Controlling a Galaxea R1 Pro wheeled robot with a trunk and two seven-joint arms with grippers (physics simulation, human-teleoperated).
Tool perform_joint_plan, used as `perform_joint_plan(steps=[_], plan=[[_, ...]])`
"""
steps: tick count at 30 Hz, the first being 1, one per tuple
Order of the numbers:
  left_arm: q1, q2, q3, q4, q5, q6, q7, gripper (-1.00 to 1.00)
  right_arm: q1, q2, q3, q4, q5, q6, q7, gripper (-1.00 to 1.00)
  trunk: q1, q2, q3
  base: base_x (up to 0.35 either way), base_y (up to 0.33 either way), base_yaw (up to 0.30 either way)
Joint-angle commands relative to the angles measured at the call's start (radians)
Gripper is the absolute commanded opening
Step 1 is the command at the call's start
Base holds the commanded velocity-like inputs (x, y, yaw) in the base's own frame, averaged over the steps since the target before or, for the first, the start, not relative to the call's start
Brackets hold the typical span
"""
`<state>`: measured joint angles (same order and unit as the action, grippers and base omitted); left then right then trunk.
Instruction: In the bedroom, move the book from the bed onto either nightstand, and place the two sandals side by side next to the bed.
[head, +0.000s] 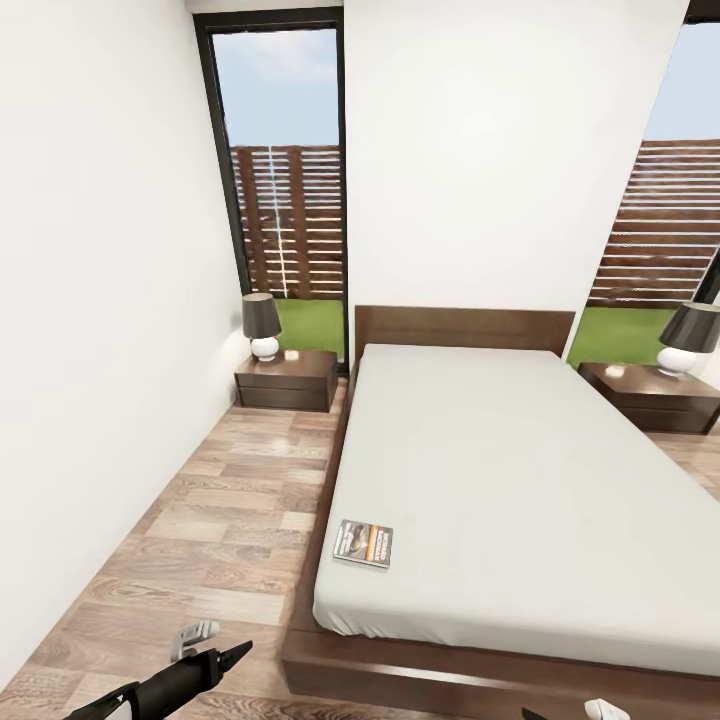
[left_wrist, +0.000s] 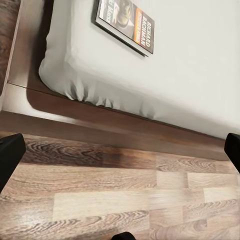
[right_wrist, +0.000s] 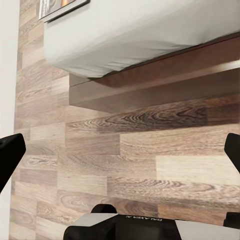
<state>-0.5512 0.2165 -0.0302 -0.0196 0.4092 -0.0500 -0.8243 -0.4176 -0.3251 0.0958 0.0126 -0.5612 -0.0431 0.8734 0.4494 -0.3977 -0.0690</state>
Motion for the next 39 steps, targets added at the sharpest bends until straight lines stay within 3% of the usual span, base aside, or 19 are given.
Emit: perform_joint_plan(steps=[1, 18, 22, 24, 27, 31, 34, 35, 36, 39], plan=[[-0.001, 0.0, -0.004, 0.001, 0.002, -0.005, -0.003, 1.0, -0.001, 0.0, 0.008, 0.001, -0.006, -0.004, 0.004, 1.0, 0.001, -0.002, -0.002, 0.0, 0.0, 0.0], [-0.002, 0.0, -0.004, -0.005, -0.001, -0.003, -0.012, 1.0, -0.001, 0.0, 0.008, 0.003, -0.005, -0.004, 0.002, 1.0, 0.001, -0.002, -0.002, 0.0, 0.0, 0.0], [-0.01, 0.0, -0.004, -0.042, -0.001, 0.053, -0.014, 1.0, -0.001, 0.0, 0.008, 0.003, -0.005, -0.004, 0.001, 1.0, 0.001, -0.002, -0.002, 0.0, 0.0, 0.0], [-0.013, -0.002, -0.004, -0.115, -0.002, 0.133, -0.014, 1.0, -0.001, 0.0, 0.008, 0.003, -0.005, -0.004, 0.001, 1.0, 0.001, -0.002, -0.002, 0.0, 0.0, 0.0], [-0.016, -0.004, -0.005, -0.335, -0.006, 0.328, -0.01, 1.0, -0.001, 0.0, 0.008, 0.003, -0.005, -0.004, 0.001, 1.0, 0.001, -0.002, -0.002, 0.0, 0.0, 0.0], [-0.017, -0.005, -0.004, -0.578, -0.019, 0.54, 0.001, 1.0, -0.001, 0.0, 0.008, 0.003, -0.005, -0.004, 0.001, 1.0, 0.001, -0.002, -0.002, 0.0, 0.0, 0.0], [-0.024, -0.013, -0.004, -0.83, -0.026, 0.723, 0.053, 1.0, -0.001, 0.0, 0.008, 0.003, -0.005, -0.004, 0.001, 1.0, 0.001, -0.002, -0.002, 0.0, 0.0, 0.0], [-0.028, -0.019, -0.004, -0.861, -0.026, 0.745, 0.067, 1.0, -0.001, 0.0, 0.008, 0.003, -0.005, -0.004, 0.001, 1.0, 0.001, -0.002, -0.002, 0.0, 0.0, 0.0], [-0.059, -0.052, -0.004, -0.921, -0.026, 0.799, 0.137, 1.0, -0.001, 0.0, 0.008, 0.003, -0.005, -0.004, 0.001, 1.0, 0.001, -0.002, -0.002, 0.0, 0.0, 0.0], [-0.122, -0.117, -0.004, -0.945, -0.025, 0.839, 0.274, 1.0, -0.001, 0.0, 0.009, 0.003, -0.005, -0.004, 0.0, 1.0, 0.001, -0.002, -0.002, 0.0, 0.0, 0.0]])
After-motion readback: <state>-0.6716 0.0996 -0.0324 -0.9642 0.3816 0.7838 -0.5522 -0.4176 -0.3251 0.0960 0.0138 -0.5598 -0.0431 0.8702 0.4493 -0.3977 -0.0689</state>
